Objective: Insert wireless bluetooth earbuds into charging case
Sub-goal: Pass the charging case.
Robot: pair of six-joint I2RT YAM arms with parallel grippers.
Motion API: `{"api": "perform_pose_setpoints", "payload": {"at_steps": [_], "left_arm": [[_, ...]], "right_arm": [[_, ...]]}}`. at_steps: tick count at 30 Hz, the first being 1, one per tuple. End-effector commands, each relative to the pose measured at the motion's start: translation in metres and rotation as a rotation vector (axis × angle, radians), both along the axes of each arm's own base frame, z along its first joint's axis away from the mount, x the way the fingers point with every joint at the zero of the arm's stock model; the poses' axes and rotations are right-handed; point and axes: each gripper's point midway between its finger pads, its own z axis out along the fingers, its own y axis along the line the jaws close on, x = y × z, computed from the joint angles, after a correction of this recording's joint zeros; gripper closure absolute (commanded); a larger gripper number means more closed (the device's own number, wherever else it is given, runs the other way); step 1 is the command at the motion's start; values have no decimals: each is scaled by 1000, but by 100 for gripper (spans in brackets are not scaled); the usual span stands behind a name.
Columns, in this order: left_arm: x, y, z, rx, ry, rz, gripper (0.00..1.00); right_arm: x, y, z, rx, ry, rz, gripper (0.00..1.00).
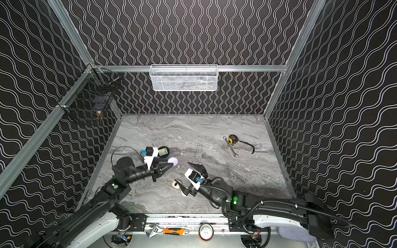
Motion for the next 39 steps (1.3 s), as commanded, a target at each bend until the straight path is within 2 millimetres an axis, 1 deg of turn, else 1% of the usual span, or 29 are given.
{"api": "perform_pose_setpoints", "payload": {"at_steps": [1, 4, 5, 8, 11, 16, 21, 27, 32, 36, 39], "left_arm": [[-10, -1, 29, -66, -273, -42, 100], [-17, -10, 18, -67, -275, -128, 100], [-22, -12, 18, -79, -290, -165, 100], [-33, -12, 22, -134, -349, -214, 100], [-39, -17, 23, -126, -351, -278, 100], [-45, -17, 24, -125, -354, -299, 100], [-47, -19, 24, -95, -347, -299, 100], [-48, -24, 22, -43, -322, -298, 100], [-54, -27, 19, -11, -318, -300, 100], [-58, -30, 18, 3, -317, -315, 100], [-60, -32, 21, 2, -319, -325, 100]], "right_arm": [[-12, -4, 17, 75, 21, 68, 18], [-14, -4, 24, 68, 37, 81, 23], [-14, -4, 25, 68, 41, 84, 23], [-16, 0, 25, 65, 45, 95, 24], [-12, 2, 23, 55, 51, 79, 27], [-7, 2, 19, 45, 56, 50, 32], [-5, 2, 24, 58, 49, 40, 38], [-2, 9, 27, 52, 48, 45, 44], [6, 11, 30, 54, 49, 30, 46], [12, 11, 27, 61, 65, 40, 47], [12, 12, 26, 57, 73, 54, 47]]}}
